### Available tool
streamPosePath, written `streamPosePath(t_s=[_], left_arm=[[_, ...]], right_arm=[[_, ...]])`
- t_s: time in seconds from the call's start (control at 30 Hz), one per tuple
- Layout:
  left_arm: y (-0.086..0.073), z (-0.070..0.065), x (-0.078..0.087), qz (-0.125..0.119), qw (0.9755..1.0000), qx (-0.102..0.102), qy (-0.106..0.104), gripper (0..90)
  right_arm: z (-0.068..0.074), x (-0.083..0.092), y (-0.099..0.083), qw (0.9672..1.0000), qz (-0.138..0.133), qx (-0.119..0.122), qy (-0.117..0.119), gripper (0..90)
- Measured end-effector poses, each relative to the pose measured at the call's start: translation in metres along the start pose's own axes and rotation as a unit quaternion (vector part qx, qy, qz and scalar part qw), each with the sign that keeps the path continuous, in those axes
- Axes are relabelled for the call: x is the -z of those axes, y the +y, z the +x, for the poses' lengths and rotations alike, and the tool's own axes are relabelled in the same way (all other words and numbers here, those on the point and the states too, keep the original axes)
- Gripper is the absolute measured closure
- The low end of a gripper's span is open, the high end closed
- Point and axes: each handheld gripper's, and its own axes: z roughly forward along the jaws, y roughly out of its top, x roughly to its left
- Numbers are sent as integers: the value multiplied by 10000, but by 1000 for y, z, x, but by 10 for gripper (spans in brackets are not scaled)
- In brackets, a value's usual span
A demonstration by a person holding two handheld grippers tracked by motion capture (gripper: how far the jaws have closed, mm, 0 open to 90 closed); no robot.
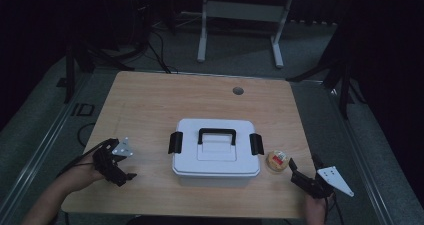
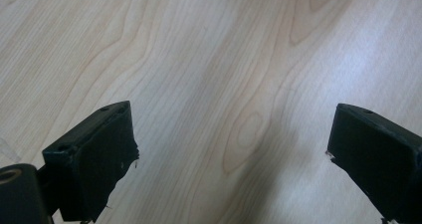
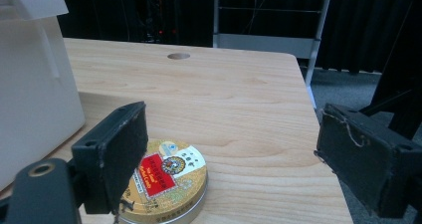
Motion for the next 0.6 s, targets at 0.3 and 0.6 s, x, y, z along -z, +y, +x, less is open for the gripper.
streamPosePath(t_s=[0.3, 0.6], left_arm=[[14, 1, 6, 535, 9970, -473, -293, 47], [33, 4, 17, 1153, 9882, -895, -459, 47]], right_arm=[[-2, 1, 0, 10000, -43, -58, -19, 123], [-2, 0, 0, 10000, -3, -48, 42, 123]])
